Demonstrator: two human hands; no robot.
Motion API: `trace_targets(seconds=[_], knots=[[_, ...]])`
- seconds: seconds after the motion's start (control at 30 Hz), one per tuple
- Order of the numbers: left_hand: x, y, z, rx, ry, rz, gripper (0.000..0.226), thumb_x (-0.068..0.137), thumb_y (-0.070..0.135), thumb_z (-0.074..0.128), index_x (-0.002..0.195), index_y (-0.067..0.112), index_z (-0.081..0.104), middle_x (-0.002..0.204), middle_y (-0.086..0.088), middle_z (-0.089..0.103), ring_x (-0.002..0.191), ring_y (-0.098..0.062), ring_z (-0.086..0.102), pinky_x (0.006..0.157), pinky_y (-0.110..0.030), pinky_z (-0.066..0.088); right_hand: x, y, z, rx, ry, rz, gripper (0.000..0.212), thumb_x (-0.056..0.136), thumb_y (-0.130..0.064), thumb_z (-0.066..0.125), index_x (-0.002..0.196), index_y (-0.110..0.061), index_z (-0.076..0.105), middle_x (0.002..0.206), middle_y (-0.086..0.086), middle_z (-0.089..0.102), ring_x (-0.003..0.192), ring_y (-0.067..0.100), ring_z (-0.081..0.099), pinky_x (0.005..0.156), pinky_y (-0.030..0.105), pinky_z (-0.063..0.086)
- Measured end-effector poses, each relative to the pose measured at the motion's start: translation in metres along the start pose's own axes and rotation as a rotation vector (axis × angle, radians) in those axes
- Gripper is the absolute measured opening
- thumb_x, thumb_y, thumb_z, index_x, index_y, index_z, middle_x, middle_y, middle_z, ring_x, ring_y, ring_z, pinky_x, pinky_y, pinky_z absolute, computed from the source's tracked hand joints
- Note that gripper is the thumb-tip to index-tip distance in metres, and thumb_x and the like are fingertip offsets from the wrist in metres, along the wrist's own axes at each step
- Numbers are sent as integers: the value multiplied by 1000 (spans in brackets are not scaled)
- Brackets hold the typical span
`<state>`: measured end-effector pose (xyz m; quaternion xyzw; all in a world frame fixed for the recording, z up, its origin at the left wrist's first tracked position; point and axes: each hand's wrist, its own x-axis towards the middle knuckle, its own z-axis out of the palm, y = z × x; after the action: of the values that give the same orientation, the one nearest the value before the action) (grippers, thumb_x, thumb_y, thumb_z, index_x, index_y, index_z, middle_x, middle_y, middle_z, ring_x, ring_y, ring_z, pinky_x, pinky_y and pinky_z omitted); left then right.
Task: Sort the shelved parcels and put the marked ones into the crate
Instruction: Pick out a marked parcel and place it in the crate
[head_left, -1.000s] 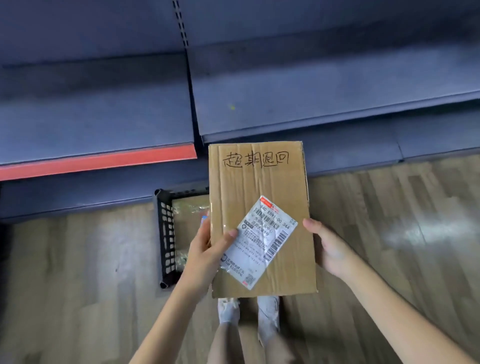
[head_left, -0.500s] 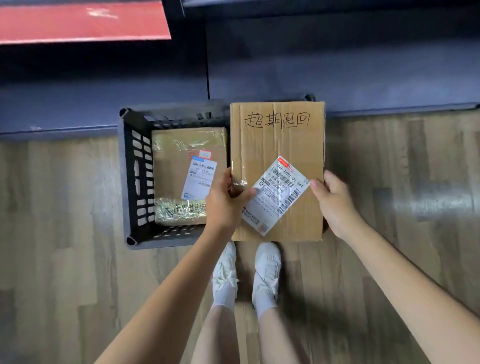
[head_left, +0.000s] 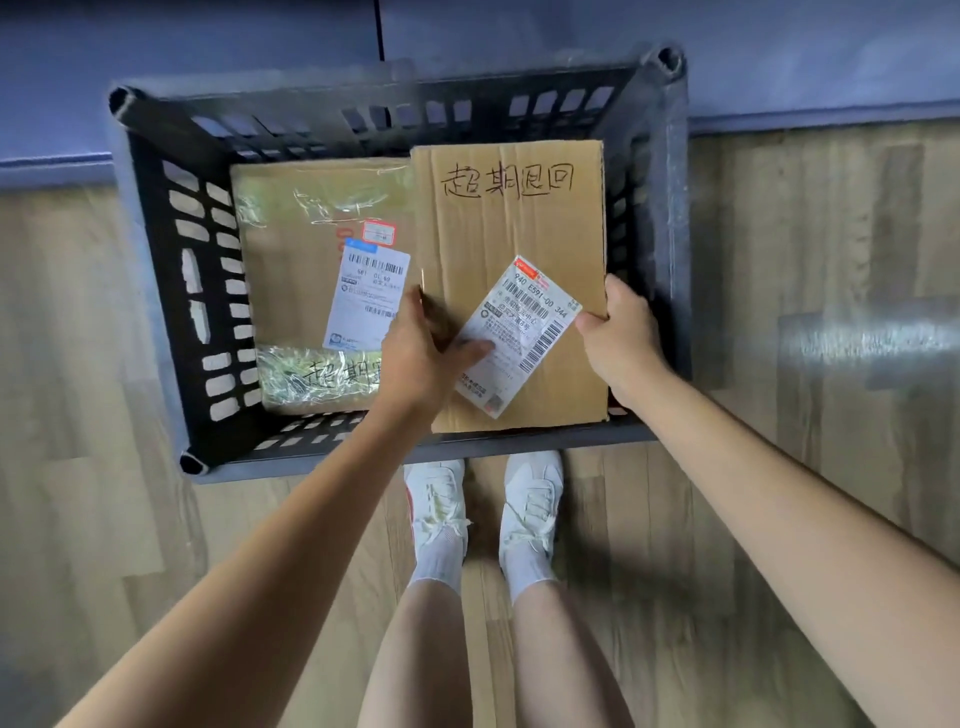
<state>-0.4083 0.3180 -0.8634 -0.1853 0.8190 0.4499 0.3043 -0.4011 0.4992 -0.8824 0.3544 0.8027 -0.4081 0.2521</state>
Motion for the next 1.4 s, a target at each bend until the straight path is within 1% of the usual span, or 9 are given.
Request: trace_targets(seconds=[0.07,0.2,0.3,0.4,0.5,0.63,0.83,1.13,1.4], knots=[[4,-1,4,23,-5,13,52,68,20,81,101,13,41,101,-12,58,89,-26,59,69,-33,50,8,7,0,-26,17,42,25,89,-9,50,114,-11,50,115,5,59,93,15,46,83,31,41],[12,2,14,116,-25,26,59,71,21,78,114,4,42,108,-13,54,88,-22,51,66,-22,36,13,15,-5,-20,42,54,42,89,-8,52,130,-15,48,126,5,60,107,16,58,97,37,46],[20,0,18,103,-48,-12,58,74,20,76,117,2,41,111,-16,56,95,-28,56,74,-32,46,18,13,-3,-41,47,55,41,89,-7,51,129,-18,48,120,1,63,106,17,59,95,37,48],[30,-5,18,140,-55,-36,60,77,20,74,123,2,40,115,-15,56,99,-28,57,75,-31,47,25,9,6,-60,31,74,39,88,-8,51,125,-22,51,117,-3,64,100,19,62,80,37,53],[38,-9,18,221,-76,-8,66,78,22,73,129,2,36,122,-14,51,107,-26,50,80,-26,41,31,8,13,-81,35,104,39,89,-9,49,125,-26,51,116,-10,62,93,15,61,58,24,43],[49,-15,24,316,-58,21,83,80,23,71,143,3,22,137,-14,39,125,-28,36,98,-28,30,42,14,23,-51,43,119,52,82,-8,50,130,-26,47,126,-1,60,100,18,62,77,34,53],[55,-28,28,674,-50,157,95,81,38,65,147,0,7,156,-20,5,142,-36,10,116,-45,11,58,23,37,-112,33,138,53,81,-2,49,131,-20,45,128,4,59,106,24,61,84,40,54],[55,-46,26,1223,-255,277,67,99,35,28,147,7,-10,154,-13,-25,141,-37,-23,109,-61,-9,72,30,53,-143,58,158,53,86,-6,53,137,-17,40,130,7,56,119,27,53,96,40,47],[53,-52,27,1261,-252,310,61,100,33,20,147,7,-8,154,-15,-22,141,-37,-21,109,-62,-9,67,25,53,-239,-93,179,73,90,-9,52,149,-16,10,145,11,39,128,28,43,98,34,41]])
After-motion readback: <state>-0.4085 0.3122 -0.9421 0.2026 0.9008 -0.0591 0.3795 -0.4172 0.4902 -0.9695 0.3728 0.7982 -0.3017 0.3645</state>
